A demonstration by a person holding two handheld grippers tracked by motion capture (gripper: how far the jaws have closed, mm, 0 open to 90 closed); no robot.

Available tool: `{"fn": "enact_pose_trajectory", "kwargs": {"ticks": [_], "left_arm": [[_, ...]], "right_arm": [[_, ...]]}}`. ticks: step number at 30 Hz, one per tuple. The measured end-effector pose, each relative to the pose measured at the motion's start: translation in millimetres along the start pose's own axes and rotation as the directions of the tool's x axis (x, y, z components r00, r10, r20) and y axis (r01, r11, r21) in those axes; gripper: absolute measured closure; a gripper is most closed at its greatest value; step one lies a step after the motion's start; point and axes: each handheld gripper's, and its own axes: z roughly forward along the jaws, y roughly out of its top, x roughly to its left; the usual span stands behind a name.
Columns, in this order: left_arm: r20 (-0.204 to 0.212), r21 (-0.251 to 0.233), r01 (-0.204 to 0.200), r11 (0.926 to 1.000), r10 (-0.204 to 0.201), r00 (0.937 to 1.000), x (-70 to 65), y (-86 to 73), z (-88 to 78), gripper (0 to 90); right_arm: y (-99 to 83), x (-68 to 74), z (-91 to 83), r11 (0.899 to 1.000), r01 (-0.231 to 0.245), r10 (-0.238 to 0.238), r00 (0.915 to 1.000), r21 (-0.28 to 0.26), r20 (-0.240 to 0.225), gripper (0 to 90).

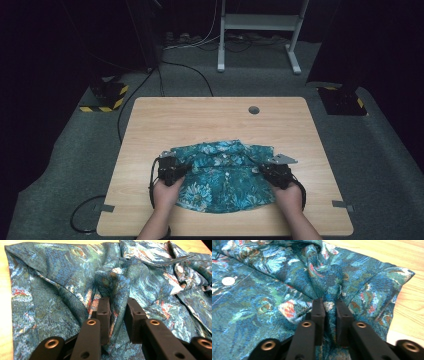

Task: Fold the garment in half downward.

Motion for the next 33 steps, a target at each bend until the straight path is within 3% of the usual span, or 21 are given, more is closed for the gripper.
{"fn": "enact_pose_trajectory", "kwargs": {"ticks": [4,8,11,19,22,27,33], "left_arm": [[0.002,-0.008,-0.08,0.9968,0.08,0.9968,-8.6,0.5,-4.4,62.9],[-0.023,-0.014,-0.138,0.9903,0.138,0.9902,-16.0,6.8,-11.3,49.9],[-0.033,-0.021,-0.16,0.987,0.159,0.9868,-19.1,11.9,-14.1,44.2],[-0.063,-0.03,-0.161,0.9866,0.158,0.9854,-21.5,23.2,-8.2,35.1],[-0.066,-0.029,-0.144,0.9892,0.142,0.9877,-18.3,26.8,-3.3,38.7],[-0.037,-0.02,-0.097,0.9951,0.096,0.9947,-14.3,31.9,2.1,47.4],[-0.009,-0.006,-0.098,0.9952,0.098,0.9951,-14.1,30.1,2.8,66.6]], "right_arm": [[0.5,3.3,-3.2,1.0,0.012,-0.012,0.9996,-0.007,-0.026,73.1],[4.6,3.2,-9.9,0.999,0.001,-0.003,0.9993,-0.033,-0.038,67.3],[11.1,3.1,-15.1,0.998,-0.003,0.0,0.9991,-0.058,-0.043,63.3],[25.6,-0.6,-16.6,0.995,-0.046,0.042,0.9983,-0.084,-0.041,55.3],[28.9,-2.9,-12.0,0.995,-0.067,0.063,0.997,-0.08,-0.045,55.6],[33.0,-1.2,-3.3,0.996,-0.064,0.061,0.9967,-0.059,-0.054,62.6],[38.5,4.9,0.4,0.998,-0.05,0.048,0.9972,-0.04,-0.057,76.8]]}}
